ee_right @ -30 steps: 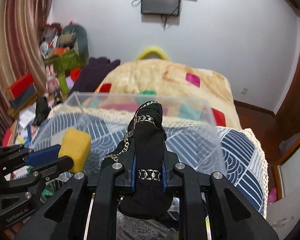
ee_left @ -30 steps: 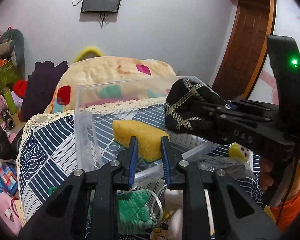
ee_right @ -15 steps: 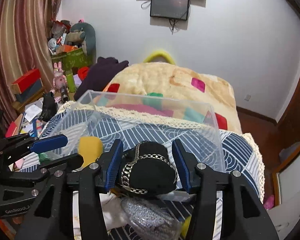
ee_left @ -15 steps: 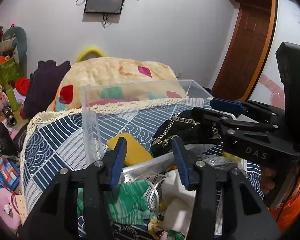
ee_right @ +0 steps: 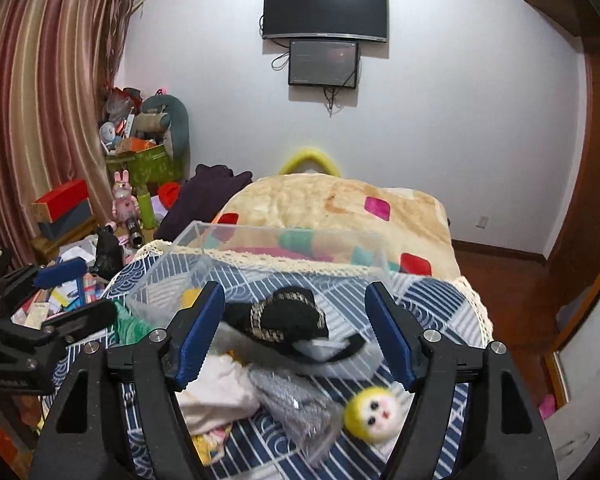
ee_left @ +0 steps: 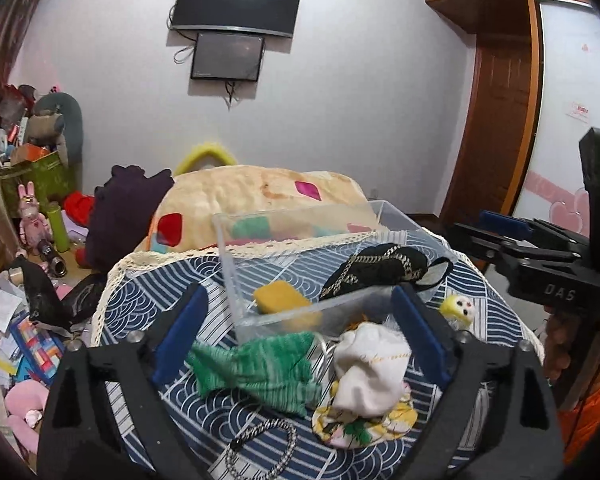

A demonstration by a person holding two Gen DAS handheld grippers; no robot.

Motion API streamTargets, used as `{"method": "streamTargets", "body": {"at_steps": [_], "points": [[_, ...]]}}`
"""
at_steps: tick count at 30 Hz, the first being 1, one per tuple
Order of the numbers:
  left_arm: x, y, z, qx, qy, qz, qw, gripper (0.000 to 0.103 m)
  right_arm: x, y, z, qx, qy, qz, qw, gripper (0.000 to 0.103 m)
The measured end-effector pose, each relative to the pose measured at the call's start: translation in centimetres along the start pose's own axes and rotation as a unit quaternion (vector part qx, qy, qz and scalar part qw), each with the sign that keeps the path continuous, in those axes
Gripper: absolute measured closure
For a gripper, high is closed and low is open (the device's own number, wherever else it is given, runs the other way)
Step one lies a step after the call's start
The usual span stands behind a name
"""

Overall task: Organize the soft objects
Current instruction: 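Lower the sponge into the clear box with the left tool while the right tool drops the black bag in, then grasp the green knitted cloth with the left tool while the right tool grasps the silver foil bag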

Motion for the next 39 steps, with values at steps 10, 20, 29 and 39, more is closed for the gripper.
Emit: {"method": "streamTargets", "body": {"at_steps": [10, 20, 29, 39], "points": [[1.6, -3.8, 3.4, 0.047, 0.01, -0.029, 0.9984, 0.007, -0.3, -3.8, 2.2, 0.032, -0.001, 0.011, 0.999, 0.033], [3.8, -5.5, 6.1, 0.058, 0.009, -0.064, 0.9962, 0.007, 0.2, -5.6, 5.1, 0.075, 0.009, 0.004, 0.997, 0.044], [4.4, -6.0, 6.8, 0.072, -0.006, -0.08, 0.9942, 0.008, 0.4, -6.4, 5.7, 0.089, 0.002, -0.011, 0.996, 0.07], [5.1, -6.2, 7.8, 0.091, -0.031, -0.09, 0.9914, 0.056, 0.0, -6.4, 3.6, 0.067, 0.013, -0.003, 0.998, 0.085]]}}
Point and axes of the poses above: each gripper's, at about its wrist camera, not at the fingertips, and z roughly the way its jaws point, x to its left, y to its top, the point moved 3 cm from there along z, roughly the way its jaws point, and after that the axes turned 15 degrees about x, right-handed, at the moved point
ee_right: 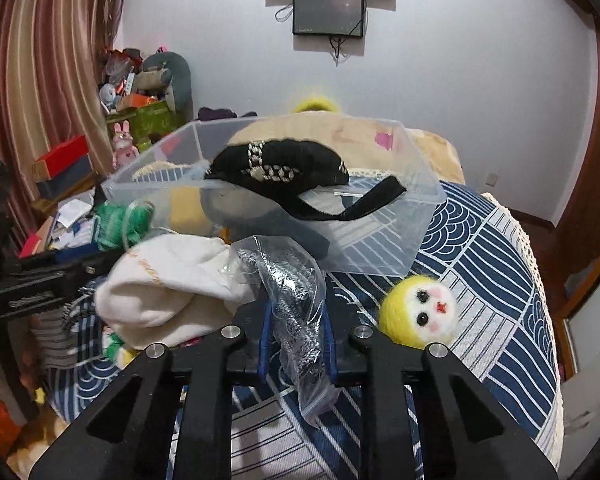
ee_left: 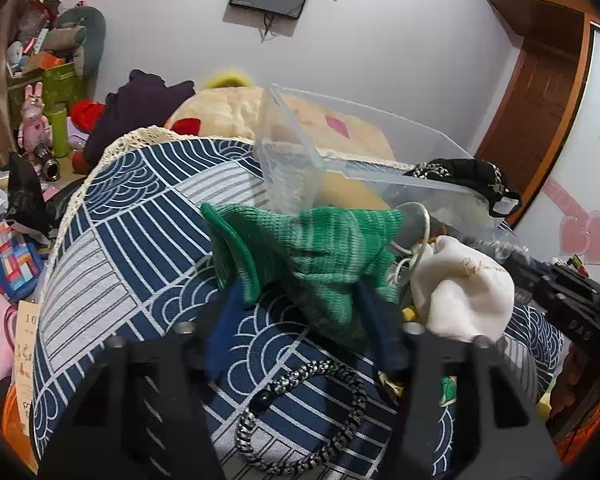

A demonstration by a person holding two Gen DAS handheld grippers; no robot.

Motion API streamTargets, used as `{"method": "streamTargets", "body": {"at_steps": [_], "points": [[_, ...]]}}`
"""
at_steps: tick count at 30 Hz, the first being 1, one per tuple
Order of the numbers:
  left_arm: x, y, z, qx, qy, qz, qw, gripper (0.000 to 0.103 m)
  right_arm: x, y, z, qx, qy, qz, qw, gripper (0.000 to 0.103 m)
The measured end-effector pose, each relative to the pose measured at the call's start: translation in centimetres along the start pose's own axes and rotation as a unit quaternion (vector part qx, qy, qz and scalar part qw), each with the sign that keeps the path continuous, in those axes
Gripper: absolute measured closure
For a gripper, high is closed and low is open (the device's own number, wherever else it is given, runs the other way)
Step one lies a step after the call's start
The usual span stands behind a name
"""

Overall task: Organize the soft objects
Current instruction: 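Grasp the green knitted cloth with the left tool while the right tool grasps the silver foil bag, then drop the green cloth into the box with the left tool while the right tool drops the foil bag in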

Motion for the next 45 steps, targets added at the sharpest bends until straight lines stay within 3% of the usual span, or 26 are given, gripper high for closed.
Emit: {"method": "streamTargets", "body": {"at_steps": [2, 3, 8, 18, 28, 38, 45], "points": [[-0.4, -0.1, 0.2, 0.004, -0.004, 0.012, 0.9999, 0.076, 0.0, 0.0, -0.7, -0.008, 0.005, 0.002, 1.0, 0.085], [-0.7, -0.2, 0.3, 0.007, -0.007, 0.018, 0.9998, 0.081, 0.1, 0.0, -0.8, -0.011, 0.008, 0.003, 1.0, 0.085], [-1.7, -0.6, -0.3, -0.006, 0.006, 0.034, 0.9994, 0.093, 0.4, 0.1, -2.5, -0.031, 0.012, 0.003, 0.999, 0.085], [-2.0, -1.5, -5.1, -0.044, -0.005, 0.036, 0.9984, 0.094, -0.8, 0.3, -5.7, -0.074, 0.012, 0.024, 0.997, 0.085], [-4.0, 1.4, -8.8, -0.082, -0.025, 0.062, 0.9944, 0.094, -1.7, 2.2, -8.0, -0.114, -0.005, 0.037, 0.993, 0.085], [-6.5, 4.8, -6.9, -0.08, 0.0, 0.101, 0.9916, 0.094, -1.7, 5.2, -6.8, -0.123, -0.034, 0.03, 0.991, 0.085], [-7.1, 6.8, -3.5, -0.047, -0.003, 0.107, 0.9931, 0.094, -2.2, 7.2, -4.0, -0.093, -0.008, 0.038, 0.995, 0.085]]}}
Point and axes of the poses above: each gripper's, at about its wrist camera, not at the fingertips, and z roughly the way its jaws point, x to its left, y to its top, the point moved 3 cm from there along z, roughly the way its jaws point, and after that the axes turned 15 degrees about x, right-handed, at the moved point
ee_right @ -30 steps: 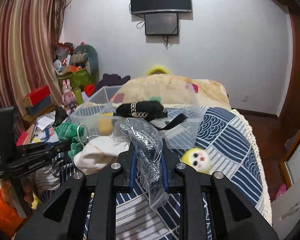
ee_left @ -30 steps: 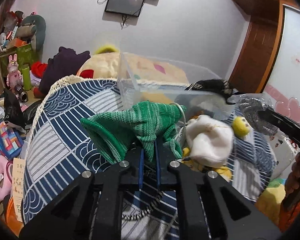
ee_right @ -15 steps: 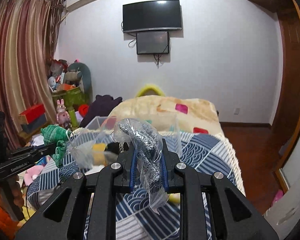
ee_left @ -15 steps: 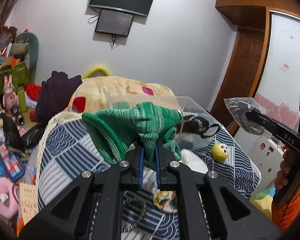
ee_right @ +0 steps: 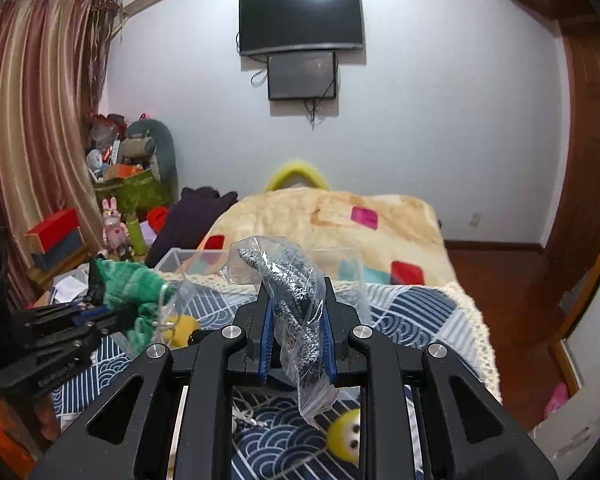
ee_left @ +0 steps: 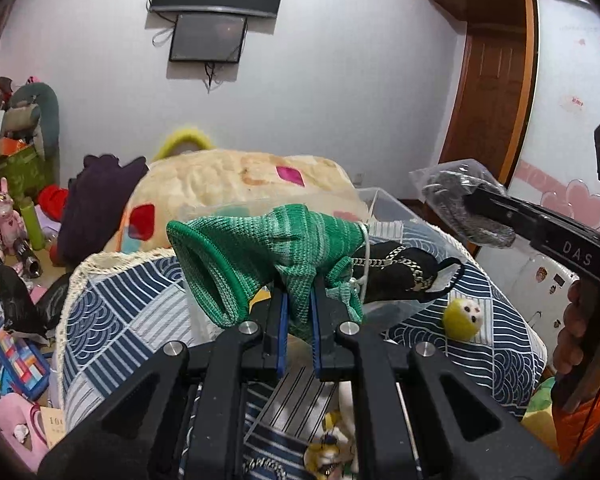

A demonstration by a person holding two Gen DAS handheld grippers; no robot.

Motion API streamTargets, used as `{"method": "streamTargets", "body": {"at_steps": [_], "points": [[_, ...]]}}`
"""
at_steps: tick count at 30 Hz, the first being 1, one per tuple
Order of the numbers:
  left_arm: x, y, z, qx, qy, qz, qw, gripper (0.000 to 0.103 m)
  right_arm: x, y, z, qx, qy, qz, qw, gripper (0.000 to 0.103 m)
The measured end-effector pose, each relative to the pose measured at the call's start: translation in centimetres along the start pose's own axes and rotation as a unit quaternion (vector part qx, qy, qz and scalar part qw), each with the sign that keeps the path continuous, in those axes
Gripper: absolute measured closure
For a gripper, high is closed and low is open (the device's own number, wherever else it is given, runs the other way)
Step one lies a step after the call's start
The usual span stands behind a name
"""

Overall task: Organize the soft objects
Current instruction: 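Drop the green cloth into the box with the left tool while the right tool drops the foil bag in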

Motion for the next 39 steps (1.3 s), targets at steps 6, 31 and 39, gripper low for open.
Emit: {"method": "streamTargets", "body": {"at_steps": [6, 31, 39], "points": [[0.6, 1.2, 2.0, 0.02, -0.009, -0.006, 0.9998, 0.094, 1.7, 0.0, 3.4, 0.054, 0.025, -0.028, 0.998, 0.085], [1.5, 1.2, 3.5, 0.055, 0.011, -0.01, 0.9984, 0.075, 0.4, -0.3, 6.7, 0.13, -0.005, -0.04, 0.991, 0.06], [0.5, 1.0, 0.6, 0.025, 0.027, 0.013, 0.9992, 0.05, -0.3, -0.2, 3.3, 0.09, 0.011, -0.029, 0.995, 0.05]]}}
Point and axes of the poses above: each gripper's, at about its wrist camera, not at the fingertips, and z roughly the way its jaws point, x to its left, y to its top, the point moved 3 cm from there along z, roughly the way its jaws point, and after that the axes turned 15 degrees about x, right-handed, at the moved point
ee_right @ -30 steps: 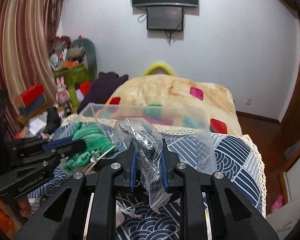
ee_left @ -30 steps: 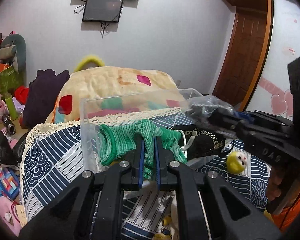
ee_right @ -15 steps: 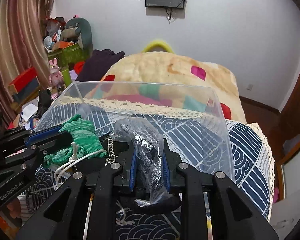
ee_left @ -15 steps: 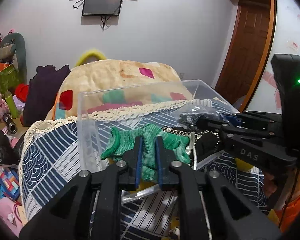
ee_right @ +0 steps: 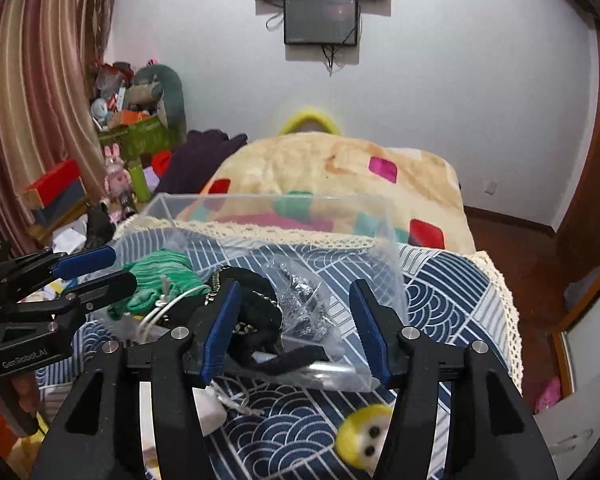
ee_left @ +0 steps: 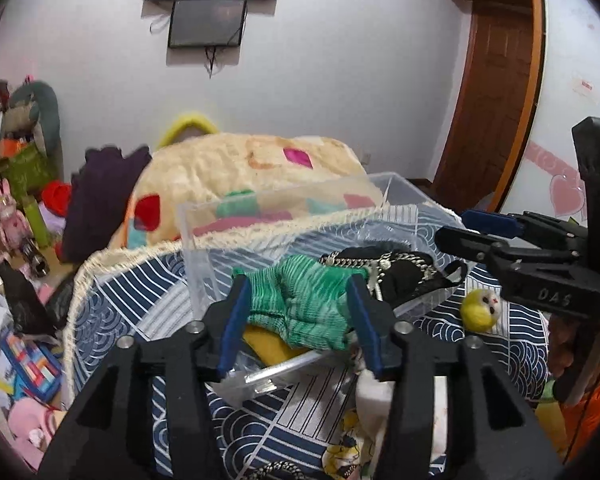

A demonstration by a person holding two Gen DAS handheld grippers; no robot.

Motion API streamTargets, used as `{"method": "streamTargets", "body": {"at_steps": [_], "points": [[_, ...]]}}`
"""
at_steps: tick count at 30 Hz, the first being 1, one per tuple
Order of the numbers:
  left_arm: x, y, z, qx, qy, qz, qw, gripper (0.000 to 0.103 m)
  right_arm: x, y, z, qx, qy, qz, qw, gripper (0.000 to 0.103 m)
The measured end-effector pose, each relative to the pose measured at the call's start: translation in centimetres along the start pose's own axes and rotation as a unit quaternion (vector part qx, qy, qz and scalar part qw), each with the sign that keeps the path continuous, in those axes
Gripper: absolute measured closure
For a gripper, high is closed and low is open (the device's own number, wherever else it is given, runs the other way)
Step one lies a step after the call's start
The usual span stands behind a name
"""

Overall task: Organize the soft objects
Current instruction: 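Drop the green cloth into the box with the left tool while the right tool drops the foil bag in, then grasp the bead bracelet with the left tool while the right tool grasps the yellow plush face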

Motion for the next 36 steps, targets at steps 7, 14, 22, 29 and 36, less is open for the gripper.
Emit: {"method": "streamTargets", "body": {"at_steps": [7, 14, 22, 29, 36], "points": [[-0.9, -1.8, -3.7, -0.034, 0.012, 0.016, 0.9992, 0.024, -0.1, -1.6, -3.2, -0.046, -0.011, 0.005, 0.999, 0.031], [-0.2, -4.9, -5.0, -0.041, 0.023, -0.008, 0.9989, 0.005, -0.7, -4.1, -3.9, -0.055, -0.025, 0.016, 0.998, 0.019], [1.7, -9.2, -2.9, 0.012, 0.039, -0.03, 0.9987, 0.004, -2.6, -6.8, -1.8, -0.012, -0.016, 0.049, 0.999, 0.019], [3.0, -12.6, -0.6, 0.052, 0.026, -0.056, 0.9967, 0.004, -3.3, -9.1, 0.0, 0.022, -0.019, 0.069, 0.997, 0.019], [3.1, -13.8, 0.8, 0.07, 0.006, -0.059, 0.9958, 0.026, -3.5, -9.7, 0.9, 0.036, -0.024, 0.08, 0.996, 0.02]]}}
Point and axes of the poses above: each gripper's, at about its wrist camera, not at the fingertips, and z roughly the way its jaws point, x to its left, y to its top, the point moved 3 cm from there along z, roughly the way its jaws point, and after that the axes turned 15 degrees about x, right-handed, at the moved point
